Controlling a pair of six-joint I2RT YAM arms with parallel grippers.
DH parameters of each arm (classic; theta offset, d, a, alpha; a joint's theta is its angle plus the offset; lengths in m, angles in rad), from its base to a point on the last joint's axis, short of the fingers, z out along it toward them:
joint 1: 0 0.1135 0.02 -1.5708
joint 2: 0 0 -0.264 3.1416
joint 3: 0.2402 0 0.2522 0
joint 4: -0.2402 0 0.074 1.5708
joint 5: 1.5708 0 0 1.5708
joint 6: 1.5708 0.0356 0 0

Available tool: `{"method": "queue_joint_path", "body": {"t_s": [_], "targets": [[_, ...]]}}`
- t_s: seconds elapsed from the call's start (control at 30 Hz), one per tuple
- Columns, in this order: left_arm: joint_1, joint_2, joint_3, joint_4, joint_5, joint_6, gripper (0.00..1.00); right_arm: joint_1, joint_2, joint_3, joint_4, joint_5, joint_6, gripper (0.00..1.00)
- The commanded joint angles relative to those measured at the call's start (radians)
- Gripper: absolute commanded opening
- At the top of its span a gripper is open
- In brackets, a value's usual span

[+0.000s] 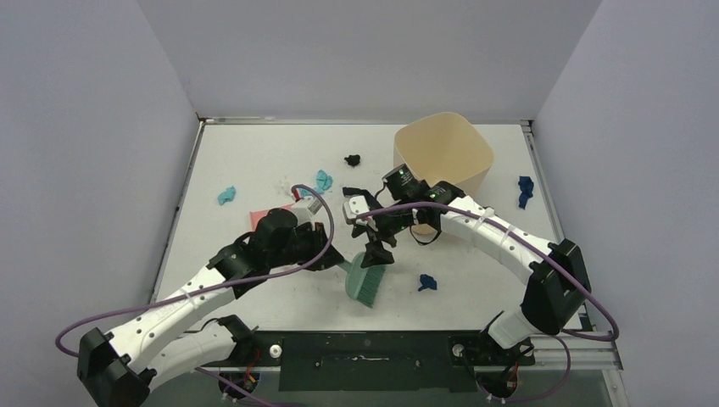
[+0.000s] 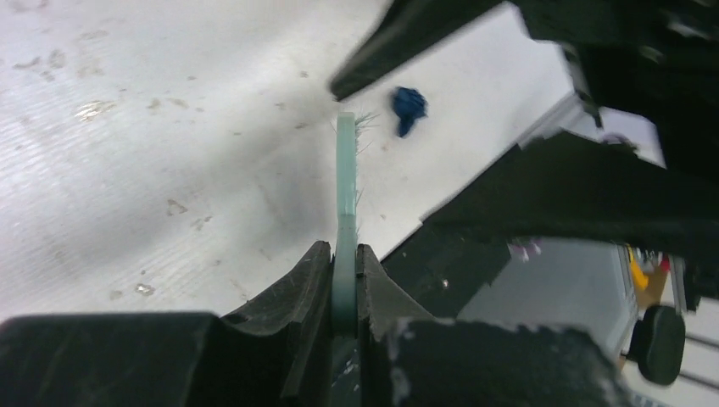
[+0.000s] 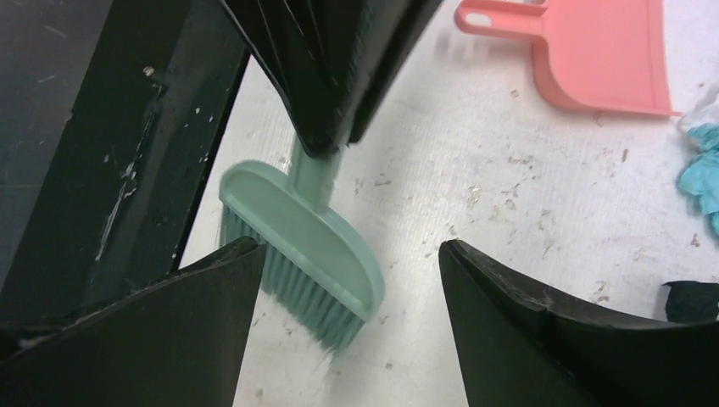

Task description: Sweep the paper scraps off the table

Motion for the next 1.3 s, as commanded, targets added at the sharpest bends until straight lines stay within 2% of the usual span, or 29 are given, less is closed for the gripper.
{"method": "queue_joint_path", "body": {"t_s": [0.0, 0.2, 0.3, 0.37, 0.5, 0.53, 0.6, 0.73, 0.9, 1.0, 1.2, 1.27], "targets": [[-0.023, -0.112, 0.023, 0.059, 0.189, 0.156, 0.0, -0.014, -0.061, 0.01, -0.11, -0.051, -0.101, 0.77], [-0.026, -0.205, -0.002, 0.123, 0.206, 0.189, 0.0, -0.031, -0.056, -0.037, -0.136, -0.145, -0.087, 0.77], [-0.027, -0.214, -0.003, 0.134, 0.204, 0.206, 0.0, -0.03, -0.033, -0.04, -0.185, -0.173, -0.115, 0.71], [-0.027, -0.214, -0.004, 0.137, 0.202, 0.219, 0.0, -0.03, -0.01, -0.028, -0.243, -0.192, -0.154, 0.6], [-0.03, -0.199, 0.007, 0.101, 0.193, 0.26, 0.0, -0.031, 0.053, 0.014, -0.373, -0.233, -0.257, 0.18], [-0.031, -0.197, 0.014, 0.083, 0.195, 0.285, 0.04, -0.03, 0.063, 0.026, -0.404, -0.235, -0.284, 0.14], [-0.039, -0.198, 0.026, 0.053, 0.22, 0.331, 0.19, -0.03, 0.074, 0.045, -0.453, -0.222, -0.323, 0.09], [-0.078, -0.173, 0.064, -0.028, 0.254, 0.406, 0.31, -0.02, 0.08, 0.068, -0.486, -0.163, -0.346, 0.06], [-0.187, -0.067, 0.144, -0.155, 0.209, 0.495, 0.36, -0.003, 0.119, 0.115, -0.559, -0.138, -0.381, 0.06], [-0.251, -0.011, 0.175, -0.19, 0.153, 0.526, 0.34, -0.002, 0.135, 0.125, -0.576, -0.15, -0.387, 0.06], [-0.282, 0.016, 0.187, -0.157, 0.104, 0.531, 0.28, 0.002, 0.141, 0.118, -0.573, -0.143, -0.383, 0.07], [-0.284, 0.006, 0.184, -0.142, 0.095, 0.524, 0.22, 0.002, 0.141, 0.116, -0.573, -0.144, -0.384, 0.07]]}}
